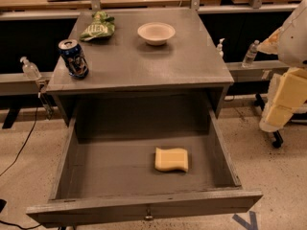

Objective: Pick sponge from top drawer and place on counter

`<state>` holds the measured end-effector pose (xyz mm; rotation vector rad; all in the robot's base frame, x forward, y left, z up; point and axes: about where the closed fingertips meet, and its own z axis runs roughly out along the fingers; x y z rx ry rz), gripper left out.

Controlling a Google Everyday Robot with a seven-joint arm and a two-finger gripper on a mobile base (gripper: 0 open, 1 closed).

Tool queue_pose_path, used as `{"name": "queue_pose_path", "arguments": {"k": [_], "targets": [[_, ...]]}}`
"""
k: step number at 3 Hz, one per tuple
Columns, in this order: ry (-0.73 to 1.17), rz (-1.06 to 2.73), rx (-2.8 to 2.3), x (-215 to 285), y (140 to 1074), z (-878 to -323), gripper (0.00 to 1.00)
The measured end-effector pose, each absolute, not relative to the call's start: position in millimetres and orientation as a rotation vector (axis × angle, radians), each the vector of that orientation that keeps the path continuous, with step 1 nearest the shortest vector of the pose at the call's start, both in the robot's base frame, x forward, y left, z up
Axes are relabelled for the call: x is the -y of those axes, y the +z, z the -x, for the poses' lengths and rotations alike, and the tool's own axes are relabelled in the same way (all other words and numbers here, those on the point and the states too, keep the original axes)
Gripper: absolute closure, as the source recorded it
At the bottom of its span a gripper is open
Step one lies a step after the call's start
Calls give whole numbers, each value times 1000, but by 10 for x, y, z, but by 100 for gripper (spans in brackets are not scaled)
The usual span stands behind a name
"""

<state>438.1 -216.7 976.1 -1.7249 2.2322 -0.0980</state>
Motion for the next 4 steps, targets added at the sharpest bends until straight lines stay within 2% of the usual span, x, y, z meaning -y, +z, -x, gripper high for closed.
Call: {"name": "queue_pose_path", "arguments": {"k": [2,3,4], "targets": [[-164,1740,-2211,2096,9683,-4428,0],[-191,1786,-2176,1811,9393,-4578,0],[-102,1869,-2116,1263,8755,-4890,0]]}}
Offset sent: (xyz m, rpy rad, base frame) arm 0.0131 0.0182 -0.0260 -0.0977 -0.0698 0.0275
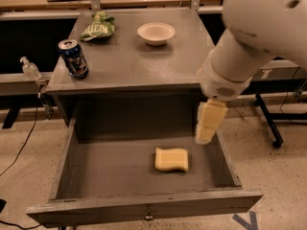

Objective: Pick sponge from top drawer and place on counter

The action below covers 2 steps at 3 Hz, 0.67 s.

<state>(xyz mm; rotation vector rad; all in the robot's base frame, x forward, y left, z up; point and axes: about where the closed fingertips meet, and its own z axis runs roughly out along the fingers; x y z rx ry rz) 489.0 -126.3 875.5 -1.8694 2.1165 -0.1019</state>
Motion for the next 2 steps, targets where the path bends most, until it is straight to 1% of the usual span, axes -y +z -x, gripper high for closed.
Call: {"name": "queue_pose_path", "arguments": {"k": [1,2], "targets": [[47,1899,-2073,866,8291,-5095,0],[72,1910,-2028,724,7922,-5154,0]]}}
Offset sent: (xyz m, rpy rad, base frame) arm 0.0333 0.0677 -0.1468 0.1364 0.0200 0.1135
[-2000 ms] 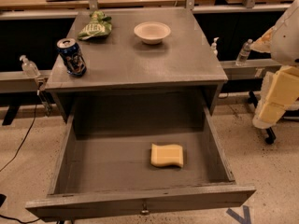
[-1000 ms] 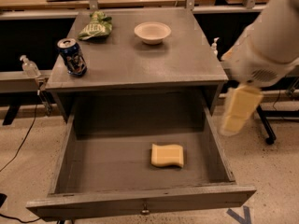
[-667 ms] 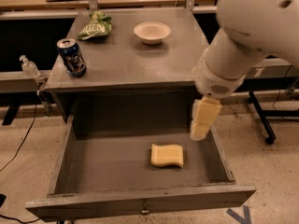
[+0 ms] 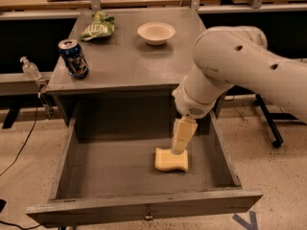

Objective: Pick sponge from top drawer and place on counter

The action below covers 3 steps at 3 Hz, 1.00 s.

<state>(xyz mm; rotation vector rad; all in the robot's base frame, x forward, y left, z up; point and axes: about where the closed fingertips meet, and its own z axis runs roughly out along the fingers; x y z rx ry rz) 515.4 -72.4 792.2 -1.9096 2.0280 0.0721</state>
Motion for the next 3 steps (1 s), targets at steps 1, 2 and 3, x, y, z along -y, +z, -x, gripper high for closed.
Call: {"name": "queue_pose_path", "arguments": {"k": [1,2,3], "targets": [[0,1917,-2018,807,7492,-5161,0],[1,1918,-2019,806,7497,-5159,0],[17,1947,-2023,788,7147,-5226,0]]}}
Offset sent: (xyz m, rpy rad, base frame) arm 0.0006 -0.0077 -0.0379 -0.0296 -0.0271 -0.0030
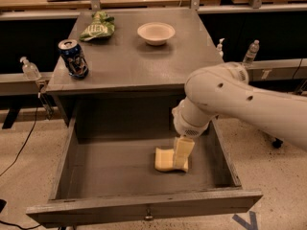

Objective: Pick sponge from top drawer and place on counter

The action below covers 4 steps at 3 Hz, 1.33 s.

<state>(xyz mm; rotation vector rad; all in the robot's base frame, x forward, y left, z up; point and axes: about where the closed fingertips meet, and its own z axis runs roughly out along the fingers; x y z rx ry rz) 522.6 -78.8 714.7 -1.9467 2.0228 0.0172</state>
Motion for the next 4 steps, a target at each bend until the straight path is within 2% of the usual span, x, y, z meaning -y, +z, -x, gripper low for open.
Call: {"name": "queue_pose_path", "arguments": {"k": [3,4], "targets": [[-12,2087,-2006,668,6265,-5275,0],[5,2128,-1971,588,6016,-5252,17]]}}
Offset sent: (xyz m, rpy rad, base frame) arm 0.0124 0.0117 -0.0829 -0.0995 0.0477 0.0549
